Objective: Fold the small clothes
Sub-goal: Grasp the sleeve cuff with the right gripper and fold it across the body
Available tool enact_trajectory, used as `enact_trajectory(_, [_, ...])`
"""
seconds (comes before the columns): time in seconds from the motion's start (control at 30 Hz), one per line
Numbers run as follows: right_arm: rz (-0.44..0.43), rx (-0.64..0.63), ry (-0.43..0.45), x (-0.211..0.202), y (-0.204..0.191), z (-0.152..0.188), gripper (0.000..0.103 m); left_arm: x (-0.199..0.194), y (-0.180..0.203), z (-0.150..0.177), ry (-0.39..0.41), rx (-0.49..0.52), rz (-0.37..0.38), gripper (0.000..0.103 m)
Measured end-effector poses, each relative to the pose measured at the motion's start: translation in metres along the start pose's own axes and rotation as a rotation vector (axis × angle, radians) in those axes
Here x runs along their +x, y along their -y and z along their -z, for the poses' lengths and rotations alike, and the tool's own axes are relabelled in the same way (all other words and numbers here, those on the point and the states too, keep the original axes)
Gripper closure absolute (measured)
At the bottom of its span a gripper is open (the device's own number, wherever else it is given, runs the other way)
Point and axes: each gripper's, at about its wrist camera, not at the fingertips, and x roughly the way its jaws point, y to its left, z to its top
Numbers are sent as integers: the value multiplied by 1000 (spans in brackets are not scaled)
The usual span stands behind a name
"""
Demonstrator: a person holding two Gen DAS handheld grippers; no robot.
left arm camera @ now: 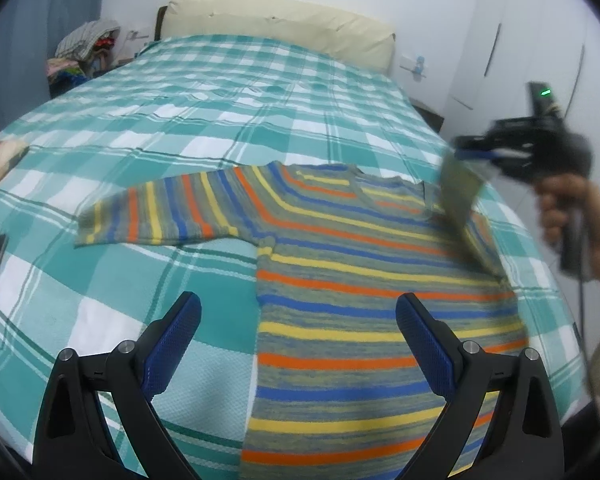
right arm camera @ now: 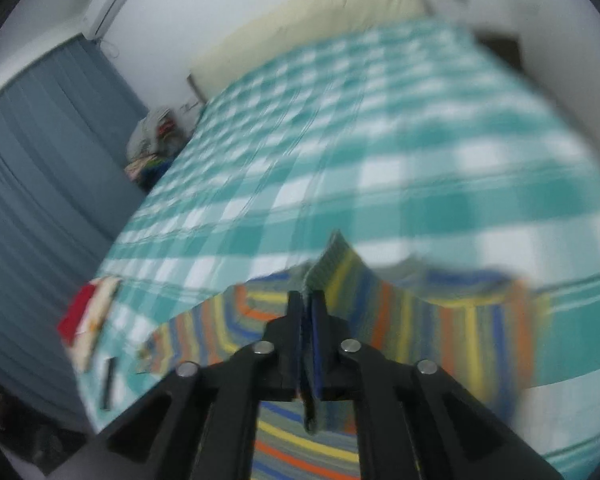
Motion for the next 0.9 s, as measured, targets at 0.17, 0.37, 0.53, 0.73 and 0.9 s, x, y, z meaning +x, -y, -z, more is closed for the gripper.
enact_trajectory(0.17, [-261, 157, -101, 41, 20, 20, 49, 4, -1, 0, -10, -3, -9, 5])
enact_trajectory(0.37, [-144, 154, -138, 17, 63, 41, 47, 5, 1, 1, -20, -9, 6, 5])
enact_trajectory(0.53, [3, 189, -242, 6, 121, 75, 46, 10, 11, 5, -37, 33, -2, 5])
enact_trajectory(0.73, [175, 184, -115, -38, 153, 93, 51, 17, 21, 15, -66, 87, -32, 4])
enact_trajectory(0.9, [6, 193, -181, -58, 134, 119, 46, 24, 32, 24, -89, 152, -47, 4])
